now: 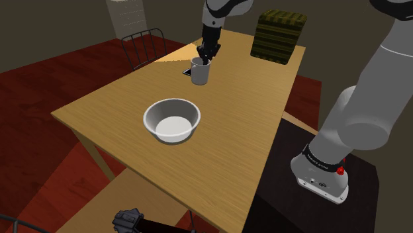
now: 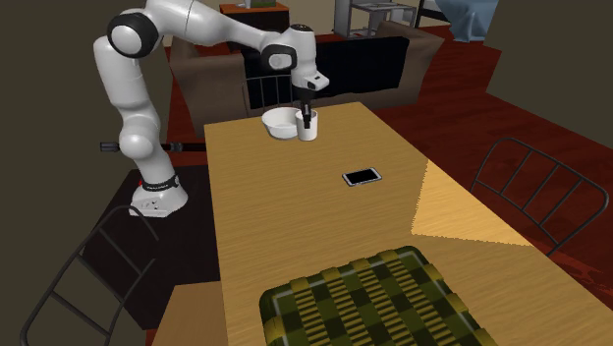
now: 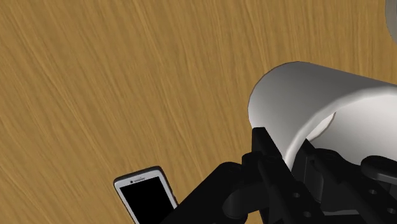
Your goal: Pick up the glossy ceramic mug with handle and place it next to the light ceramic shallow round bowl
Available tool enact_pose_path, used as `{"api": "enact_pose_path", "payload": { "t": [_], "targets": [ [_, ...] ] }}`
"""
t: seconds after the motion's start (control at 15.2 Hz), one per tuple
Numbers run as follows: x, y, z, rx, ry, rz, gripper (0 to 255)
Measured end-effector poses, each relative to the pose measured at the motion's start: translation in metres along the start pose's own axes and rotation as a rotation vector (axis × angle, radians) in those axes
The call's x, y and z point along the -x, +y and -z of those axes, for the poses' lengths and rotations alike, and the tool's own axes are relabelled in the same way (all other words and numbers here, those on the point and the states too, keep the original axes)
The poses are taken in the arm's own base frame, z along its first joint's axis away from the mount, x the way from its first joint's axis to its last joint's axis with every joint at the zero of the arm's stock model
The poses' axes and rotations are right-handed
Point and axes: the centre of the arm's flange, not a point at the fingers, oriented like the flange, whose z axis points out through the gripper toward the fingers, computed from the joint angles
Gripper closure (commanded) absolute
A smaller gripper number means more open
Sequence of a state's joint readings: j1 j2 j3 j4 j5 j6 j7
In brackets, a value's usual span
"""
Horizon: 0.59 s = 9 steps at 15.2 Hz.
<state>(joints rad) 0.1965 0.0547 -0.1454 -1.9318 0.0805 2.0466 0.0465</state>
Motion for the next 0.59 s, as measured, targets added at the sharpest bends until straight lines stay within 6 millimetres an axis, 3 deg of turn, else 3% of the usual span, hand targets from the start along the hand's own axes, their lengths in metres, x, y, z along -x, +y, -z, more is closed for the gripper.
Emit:
{"api": "enact_pose_path", "payload": {
  "t": [0.59],
  "targets": [
    [0.004,0.005,-0.048,0.0,0.0,0.0,255]
  ]
}}
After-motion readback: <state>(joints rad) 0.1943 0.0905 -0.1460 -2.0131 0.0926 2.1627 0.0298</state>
